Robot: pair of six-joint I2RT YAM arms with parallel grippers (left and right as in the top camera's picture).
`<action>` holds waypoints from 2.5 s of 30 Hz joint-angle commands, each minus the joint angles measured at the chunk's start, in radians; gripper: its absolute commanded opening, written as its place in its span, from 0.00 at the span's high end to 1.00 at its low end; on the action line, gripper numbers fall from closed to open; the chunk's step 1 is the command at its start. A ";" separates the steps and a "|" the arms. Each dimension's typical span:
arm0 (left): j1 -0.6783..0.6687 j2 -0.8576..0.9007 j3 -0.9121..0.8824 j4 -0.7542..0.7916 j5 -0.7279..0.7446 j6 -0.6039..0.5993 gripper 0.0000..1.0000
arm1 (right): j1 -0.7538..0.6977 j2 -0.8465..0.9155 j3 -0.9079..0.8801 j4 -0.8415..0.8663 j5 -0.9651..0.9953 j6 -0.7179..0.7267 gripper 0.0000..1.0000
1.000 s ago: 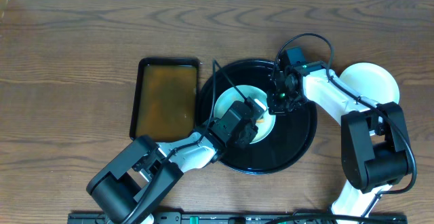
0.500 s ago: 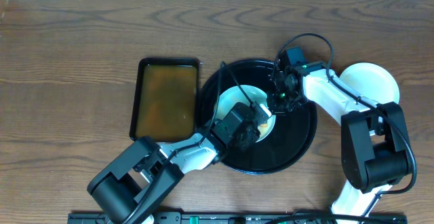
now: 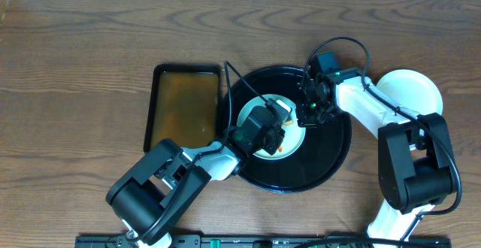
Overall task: Clean dirty plates on tray and stack at the side
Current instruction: 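Scrub the pale green plate with the sponge in the left gripper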
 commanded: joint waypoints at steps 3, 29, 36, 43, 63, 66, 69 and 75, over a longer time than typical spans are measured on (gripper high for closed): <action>0.011 0.043 0.017 0.026 -0.014 -0.024 0.92 | 0.024 0.009 -0.017 -0.011 0.010 0.011 0.99; 0.000 0.042 0.018 -0.048 0.069 -0.136 0.93 | 0.024 0.009 -0.017 -0.012 0.010 0.011 0.99; -0.023 0.042 0.018 -0.082 0.220 -0.235 0.93 | 0.024 0.009 -0.017 -0.012 0.010 0.011 0.99; -0.011 0.042 0.018 -0.108 0.148 -0.293 0.92 | 0.024 0.009 -0.017 -0.012 0.013 0.011 0.99; 0.118 0.011 0.018 -0.204 -0.135 -0.315 0.93 | 0.024 0.009 -0.017 -0.012 0.014 0.011 0.99; 0.103 -0.043 0.018 -0.236 -0.137 -0.314 0.93 | 0.024 0.009 -0.017 -0.012 0.018 0.011 0.99; 0.103 -0.120 0.018 -0.271 -0.143 -0.301 0.93 | 0.024 0.009 -0.017 -0.011 0.036 0.011 0.99; 0.159 -0.281 0.018 -0.394 -0.143 -0.291 0.93 | 0.024 0.009 -0.017 0.010 0.039 0.011 0.98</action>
